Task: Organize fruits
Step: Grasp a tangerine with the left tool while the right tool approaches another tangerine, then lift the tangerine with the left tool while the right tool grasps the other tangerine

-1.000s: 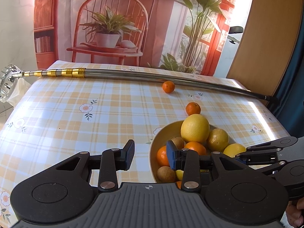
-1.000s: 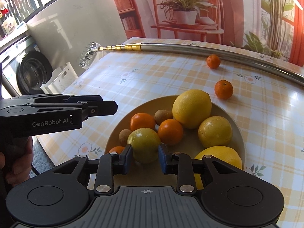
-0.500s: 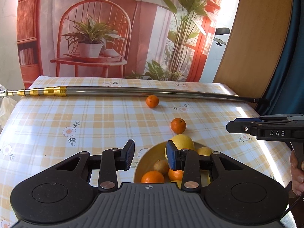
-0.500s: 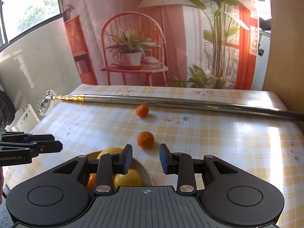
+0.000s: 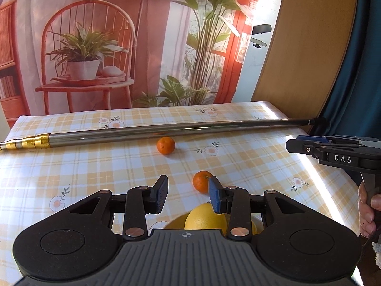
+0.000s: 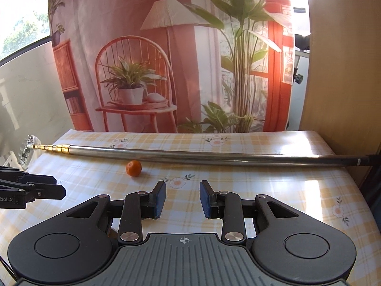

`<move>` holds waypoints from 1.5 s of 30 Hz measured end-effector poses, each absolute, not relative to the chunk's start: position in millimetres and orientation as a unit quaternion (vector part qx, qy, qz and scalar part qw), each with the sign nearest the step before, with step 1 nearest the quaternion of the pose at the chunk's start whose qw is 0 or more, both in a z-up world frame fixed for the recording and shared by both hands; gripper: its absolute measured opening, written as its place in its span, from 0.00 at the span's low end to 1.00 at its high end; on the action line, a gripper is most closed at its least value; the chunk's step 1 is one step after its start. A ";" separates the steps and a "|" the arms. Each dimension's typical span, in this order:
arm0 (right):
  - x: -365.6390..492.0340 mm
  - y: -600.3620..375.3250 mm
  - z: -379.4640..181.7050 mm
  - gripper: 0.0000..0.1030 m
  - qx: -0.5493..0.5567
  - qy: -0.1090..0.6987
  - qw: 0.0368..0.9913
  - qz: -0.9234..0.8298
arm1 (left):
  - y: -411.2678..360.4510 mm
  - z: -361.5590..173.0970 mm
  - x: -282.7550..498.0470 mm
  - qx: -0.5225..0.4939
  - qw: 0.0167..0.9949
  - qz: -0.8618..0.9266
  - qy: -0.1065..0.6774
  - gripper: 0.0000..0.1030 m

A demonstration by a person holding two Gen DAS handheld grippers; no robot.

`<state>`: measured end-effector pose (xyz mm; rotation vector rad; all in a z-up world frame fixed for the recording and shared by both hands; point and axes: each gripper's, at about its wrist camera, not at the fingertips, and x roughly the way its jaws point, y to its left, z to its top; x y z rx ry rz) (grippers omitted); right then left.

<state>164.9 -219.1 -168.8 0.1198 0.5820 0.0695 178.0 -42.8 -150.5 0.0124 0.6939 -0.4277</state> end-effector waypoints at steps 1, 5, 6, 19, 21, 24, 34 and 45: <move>167.4 -220.2 -170.1 0.29 0.059 0.286 0.956 0.033 | -46.6 -153.0 182.9 0.008 0.916 -0.211 0.342 0.38; 172.6 -226.6 -175.1 0.29 0.069 0.283 0.956 0.035 | -64.3 -159.5 199.7 0.028 0.908 -0.224 0.354 0.38; 172.9 -227.7 -176.8 0.29 0.071 0.284 0.956 0.036 | -68.8 -161.4 204.1 0.032 0.906 -0.227 0.356 0.38; 181.5 -248.3 -202.2 0.29 0.126 0.301 0.945 0.037 | -111.1 -205.9 261.5 0.046 0.873 -0.235 0.424 0.38; 181.4 -251.8 -206.1 0.29 0.135 0.304 0.942 0.036 | -113.5 -210.2 266.0 0.050 0.870 -0.235 0.431 0.38; 181.4 -255.2 -210.1 0.29 0.144 0.308 0.940 0.034 | -118.0 -216.5 271.3 0.060 0.865 -0.234 0.440 0.38; 174.9 -258.9 -217.1 0.29 0.157 0.318 0.935 0.029 | -132.3 -228.7 278.4 0.091 0.854 -0.235 0.455 0.38; 173.0 -249.2 -212.4 0.29 0.155 0.325 0.932 0.043 | -107.5 -198.3 234.1 0.088 0.878 -0.252 0.396 0.37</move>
